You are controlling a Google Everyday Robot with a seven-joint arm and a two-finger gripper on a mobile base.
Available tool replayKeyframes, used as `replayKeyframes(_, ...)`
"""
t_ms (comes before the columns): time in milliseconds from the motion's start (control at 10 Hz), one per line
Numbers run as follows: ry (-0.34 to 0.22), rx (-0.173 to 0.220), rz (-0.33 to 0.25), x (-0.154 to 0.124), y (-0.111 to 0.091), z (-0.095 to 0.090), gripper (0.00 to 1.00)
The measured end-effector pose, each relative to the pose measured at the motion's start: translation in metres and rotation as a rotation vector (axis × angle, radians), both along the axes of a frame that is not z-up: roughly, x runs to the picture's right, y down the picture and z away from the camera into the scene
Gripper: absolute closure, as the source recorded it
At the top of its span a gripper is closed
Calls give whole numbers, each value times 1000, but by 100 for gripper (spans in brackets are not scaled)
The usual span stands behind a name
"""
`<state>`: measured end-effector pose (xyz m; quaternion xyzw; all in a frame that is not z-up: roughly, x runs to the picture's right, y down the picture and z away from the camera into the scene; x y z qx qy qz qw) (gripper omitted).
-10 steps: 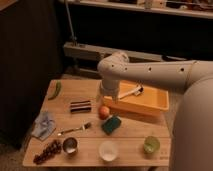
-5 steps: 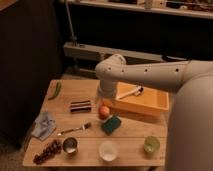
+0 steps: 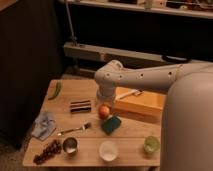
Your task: Place apple in metal cup
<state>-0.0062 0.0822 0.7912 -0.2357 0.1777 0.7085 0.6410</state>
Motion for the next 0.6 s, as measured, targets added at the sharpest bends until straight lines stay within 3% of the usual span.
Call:
replayKeyframes(400, -31, -20, -40, -3, 11, 24, 35)
replayKeyframes(600, -47, -55, -45, -2, 25, 43, 35)
